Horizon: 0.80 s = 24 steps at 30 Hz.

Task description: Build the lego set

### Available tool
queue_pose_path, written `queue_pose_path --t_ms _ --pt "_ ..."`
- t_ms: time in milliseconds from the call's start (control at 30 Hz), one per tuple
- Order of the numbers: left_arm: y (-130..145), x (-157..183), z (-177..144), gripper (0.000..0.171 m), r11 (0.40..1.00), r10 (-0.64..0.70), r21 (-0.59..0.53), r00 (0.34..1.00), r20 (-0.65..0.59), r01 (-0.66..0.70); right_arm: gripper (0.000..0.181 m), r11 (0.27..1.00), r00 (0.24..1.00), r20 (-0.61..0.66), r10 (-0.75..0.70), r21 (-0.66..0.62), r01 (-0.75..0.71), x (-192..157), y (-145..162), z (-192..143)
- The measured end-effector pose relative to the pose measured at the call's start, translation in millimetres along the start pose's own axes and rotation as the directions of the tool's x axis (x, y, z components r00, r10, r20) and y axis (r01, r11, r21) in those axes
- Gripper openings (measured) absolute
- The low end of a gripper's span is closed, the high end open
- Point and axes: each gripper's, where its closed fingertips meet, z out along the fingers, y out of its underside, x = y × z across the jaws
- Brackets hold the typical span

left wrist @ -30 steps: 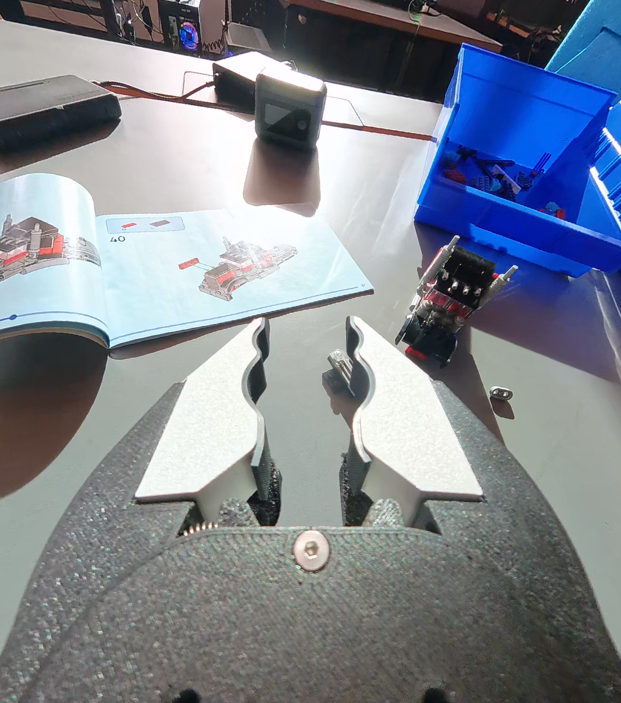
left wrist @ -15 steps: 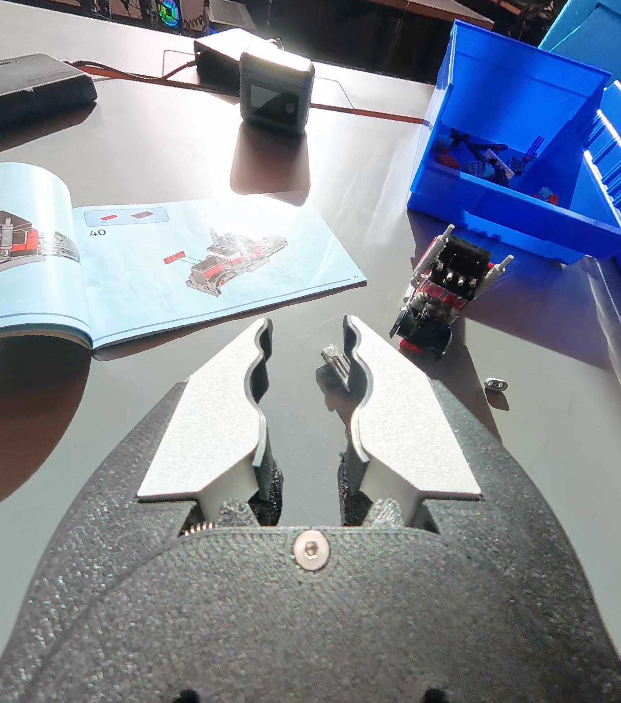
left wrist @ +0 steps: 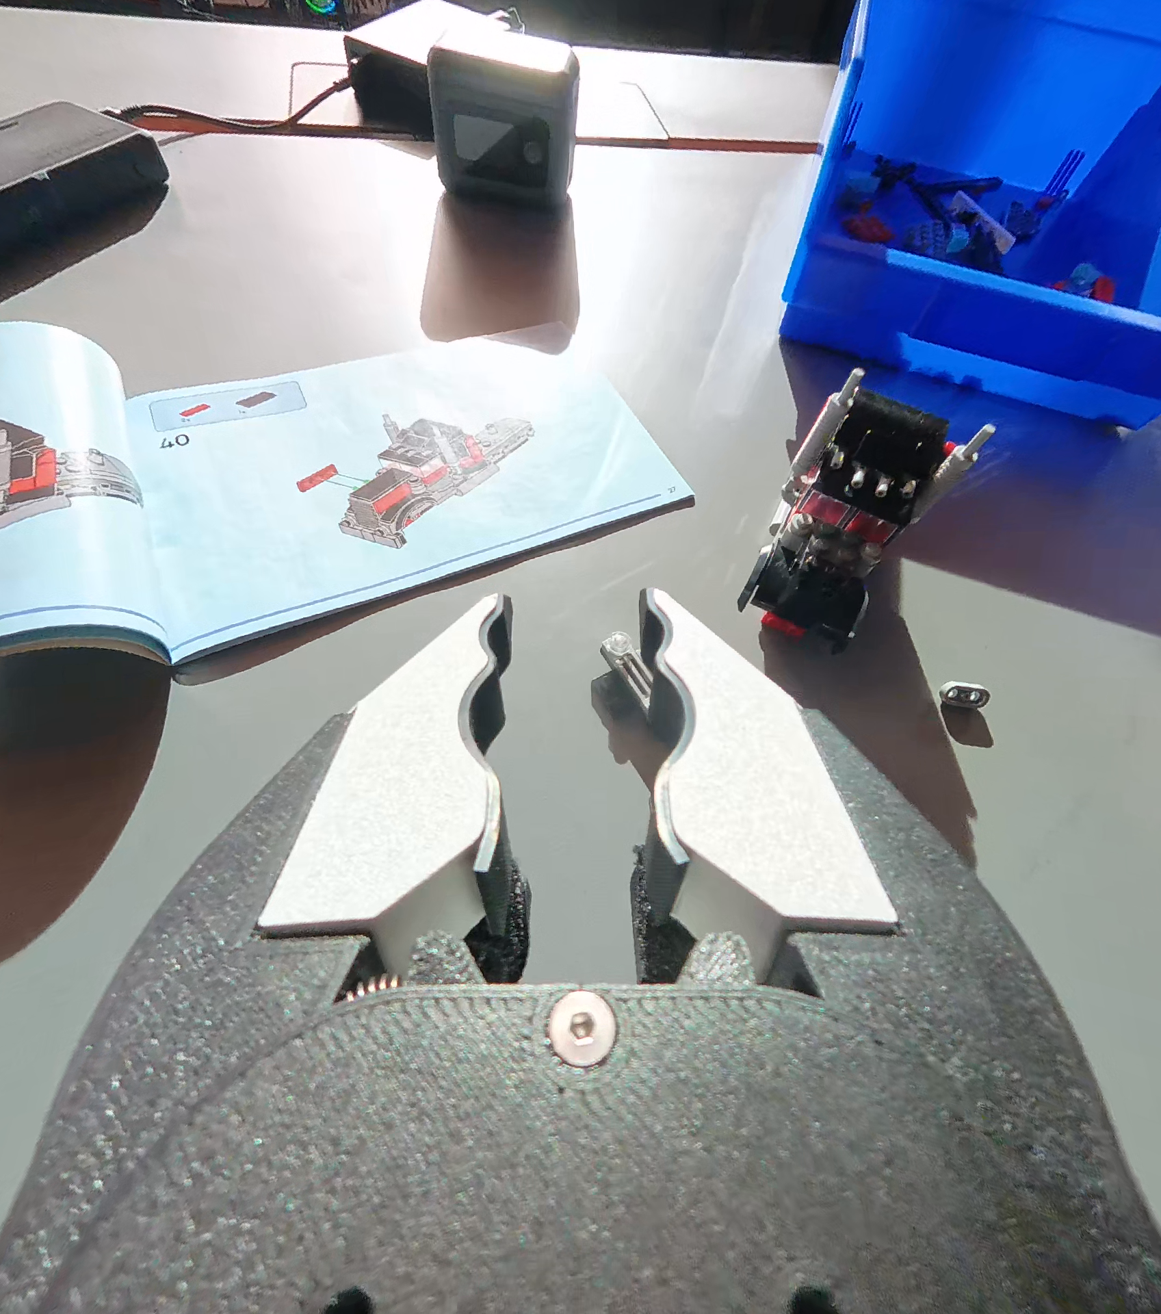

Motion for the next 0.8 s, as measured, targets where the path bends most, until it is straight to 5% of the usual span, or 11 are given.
queue_pose_path --t_ms 800 --pt "3.4 1.0 3.3 0.035 0.999 0.003 -0.034 1.000 -0.006 -0.003 0.036 0.999 0.999 0.021 0.034 0.008 -0.034 1.3 -1.2 -2.0"
